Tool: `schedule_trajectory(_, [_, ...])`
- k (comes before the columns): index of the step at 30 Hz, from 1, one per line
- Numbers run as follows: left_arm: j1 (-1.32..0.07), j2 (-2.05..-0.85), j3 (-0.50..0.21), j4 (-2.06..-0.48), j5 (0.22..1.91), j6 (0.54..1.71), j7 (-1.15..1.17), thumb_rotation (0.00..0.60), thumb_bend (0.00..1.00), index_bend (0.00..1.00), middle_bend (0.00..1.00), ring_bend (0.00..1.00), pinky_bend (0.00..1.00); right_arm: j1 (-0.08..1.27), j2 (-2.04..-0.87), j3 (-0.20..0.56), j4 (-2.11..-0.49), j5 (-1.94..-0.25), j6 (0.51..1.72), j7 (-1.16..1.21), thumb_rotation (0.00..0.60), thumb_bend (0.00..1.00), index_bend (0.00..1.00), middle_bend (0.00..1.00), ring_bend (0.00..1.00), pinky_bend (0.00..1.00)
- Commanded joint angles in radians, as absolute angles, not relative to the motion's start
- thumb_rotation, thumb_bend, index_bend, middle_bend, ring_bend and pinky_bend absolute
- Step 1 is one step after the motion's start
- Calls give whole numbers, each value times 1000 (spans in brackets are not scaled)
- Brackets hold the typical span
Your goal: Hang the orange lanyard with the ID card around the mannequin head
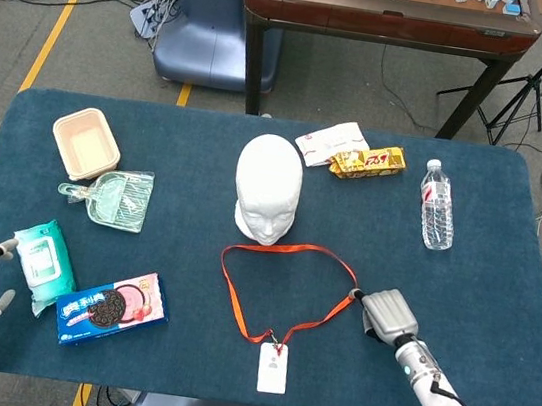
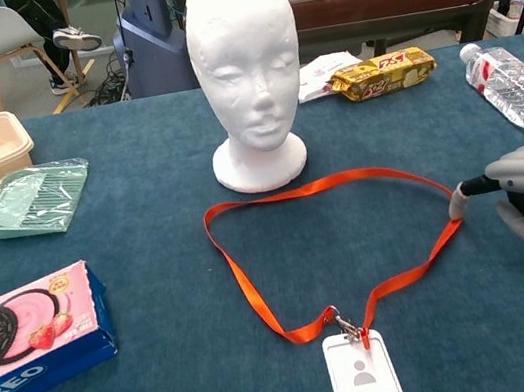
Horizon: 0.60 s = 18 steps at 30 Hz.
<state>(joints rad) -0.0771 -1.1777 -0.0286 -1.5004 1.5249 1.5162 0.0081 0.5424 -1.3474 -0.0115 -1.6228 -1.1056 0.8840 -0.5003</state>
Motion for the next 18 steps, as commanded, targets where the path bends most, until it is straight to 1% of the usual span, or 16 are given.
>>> schedule_trajectory(1, [-80,-1180,-29,-1499,1527,1514,8,600,260,178,342,355,323,516,-1321,-40,-1653,-1128,911,-488,600,857,245,1000,1000,1000])
schedule_trajectory(5, [-87,-1184,-29,-1497,1532,1507,8,600,260,179,342,355,324,485,-1287,-76,-1691,-1157,942,-479,600,857,245,1000,1000,1000])
schedule_trajectory(9, [-99,-1186,-32,-1494,1542,1499,9,600,260,179,342,355,324,456,-1262,-92,-1719,-1198,991,-467,600,857,245,1000,1000,1000])
schedule_trajectory(11, [-110,-1181,-36,-1494,1553,1497,12,600,260,179,342,355,324,440,-1259,-90,-1723,-1240,1031,-448,600,852,241,1000,1000,1000])
schedule_trajectory(15, [-141,-1164,-53,-1502,1579,1493,26,600,260,179,343,357,336,397,-1298,-72,-1667,-1401,1172,-332,600,823,152,1000,1000,1000])
schedule_trajectory(18, [-175,-1146,-65,-1512,1606,1477,24,600,260,179,360,382,349,381,-1301,-61,-1647,-1495,1251,-254,600,802,149,1000,1000,1000])
